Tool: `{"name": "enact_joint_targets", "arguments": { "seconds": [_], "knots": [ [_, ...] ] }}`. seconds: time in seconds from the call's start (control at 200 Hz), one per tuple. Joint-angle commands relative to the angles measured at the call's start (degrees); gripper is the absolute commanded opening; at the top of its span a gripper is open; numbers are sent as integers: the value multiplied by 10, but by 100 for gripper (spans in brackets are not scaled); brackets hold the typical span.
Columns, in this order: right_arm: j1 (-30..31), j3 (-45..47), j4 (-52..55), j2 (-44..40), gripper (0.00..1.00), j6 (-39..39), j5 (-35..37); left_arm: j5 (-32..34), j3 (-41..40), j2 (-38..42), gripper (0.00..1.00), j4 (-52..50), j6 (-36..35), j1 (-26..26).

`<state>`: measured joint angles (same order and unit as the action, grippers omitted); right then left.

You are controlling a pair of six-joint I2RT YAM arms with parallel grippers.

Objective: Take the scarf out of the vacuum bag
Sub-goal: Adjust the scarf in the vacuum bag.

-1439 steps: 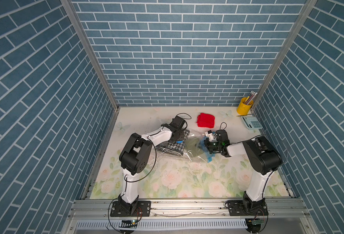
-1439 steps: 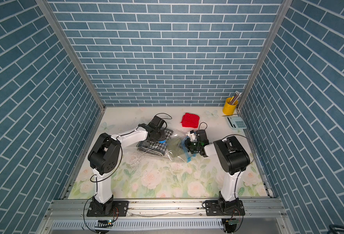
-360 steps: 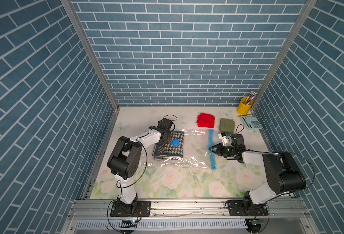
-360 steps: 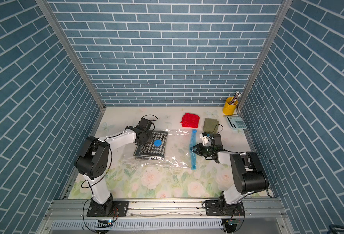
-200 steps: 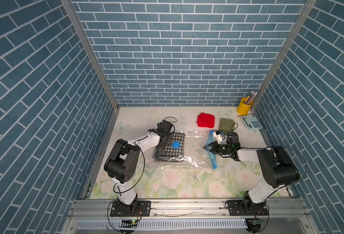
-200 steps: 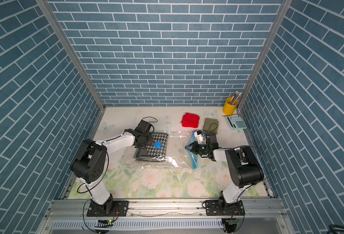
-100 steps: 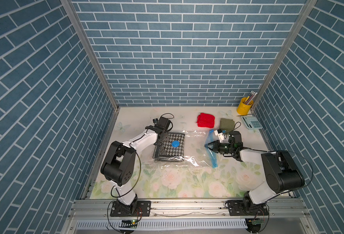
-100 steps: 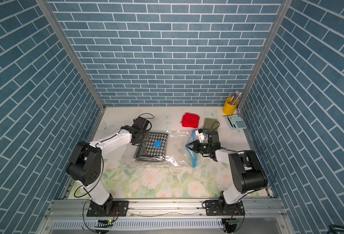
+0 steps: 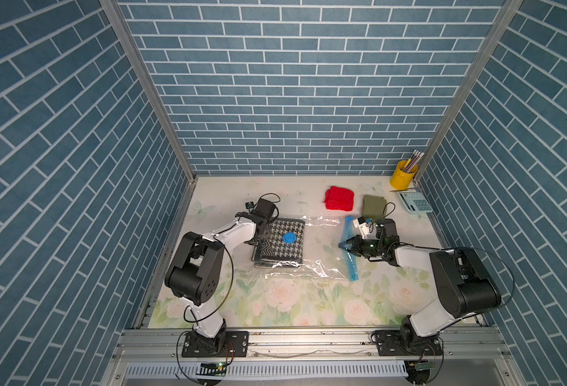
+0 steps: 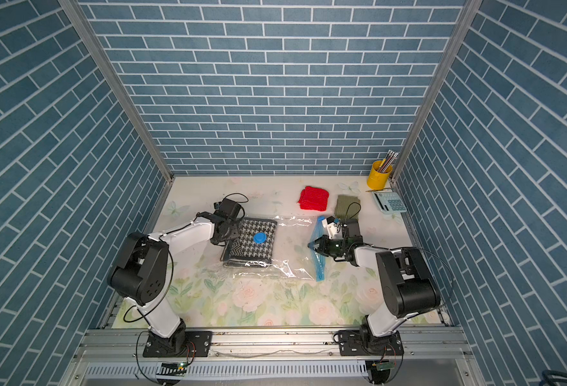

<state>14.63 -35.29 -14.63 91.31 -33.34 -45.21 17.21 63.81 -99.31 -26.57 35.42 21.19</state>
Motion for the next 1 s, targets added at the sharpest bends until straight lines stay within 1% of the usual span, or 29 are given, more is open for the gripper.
{"name": "enact_joint_targets", "arguments": {
  "seconds": [0.0, 0.05, 0.085, 0.13, 0.195, 0.29, 0.345, 0.43, 0.48, 0.54, 0.6, 0.66, 0.75, 0.85, 0.905, 0.995],
  "knots": [
    [3, -31, 83, 2, 0, 42, 66, 7, -6, 47, 58, 5, -28, -53],
    [3, -39, 120, -9, 0, 49, 108, -3, -9, 61, 61, 4, -35, -77],
    [3, -45, 148, -20, 4, 51, 143, -6, -10, 67, 63, 2, -40, -94],
    [2, -55, 188, -33, 12, 57, 187, -11, -8, 70, 65, -1, -46, -114],
    [1, -61, 224, -60, 27, 55, 250, -33, -8, 60, 69, 12, -73, -135],
    [0, -63, 254, -96, 41, 43, 314, -52, 31, 2, 72, -11, -92, -160],
    [0, -64, 269, -107, 46, 38, 340, -69, 36, -18, 72, -2, -102, -169],
    [0, -59, 282, -121, 50, 32, 361, -125, 17, -23, 73, 34, -103, -186],
    [-1, -53, 283, -130, 51, 30, 363, -147, 6, -27, 74, 51, -107, -194],
    [-6, -45, 276, -142, 53, 28, 349, -154, 7, -37, 74, 54, -116, -197],
    [-7, -32, 257, -154, 54, 25, 317, -174, 9, -44, 74, 60, -127, -197],
    [-9, -21, 234, -160, 55, 24, 277, -177, 9, -45, 75, 66, -135, -198],
    [-9, -14, 209, -146, 55, 24, 224, -193, 2, -44, 75, 80, -145, -208],
    [-9, -8, 187, -131, 55, 21, 182, -218, -5, -45, 75, 93, -149, -220],
    [-9, -9, 184, -126, 55, 21, 169, -224, -7, -47, 75, 96, -152, -222],
    [-10, -10, 185, -129, 55, 26, 162, -254, -15, -54, 75, 111, -152, -222]
  ]
}}
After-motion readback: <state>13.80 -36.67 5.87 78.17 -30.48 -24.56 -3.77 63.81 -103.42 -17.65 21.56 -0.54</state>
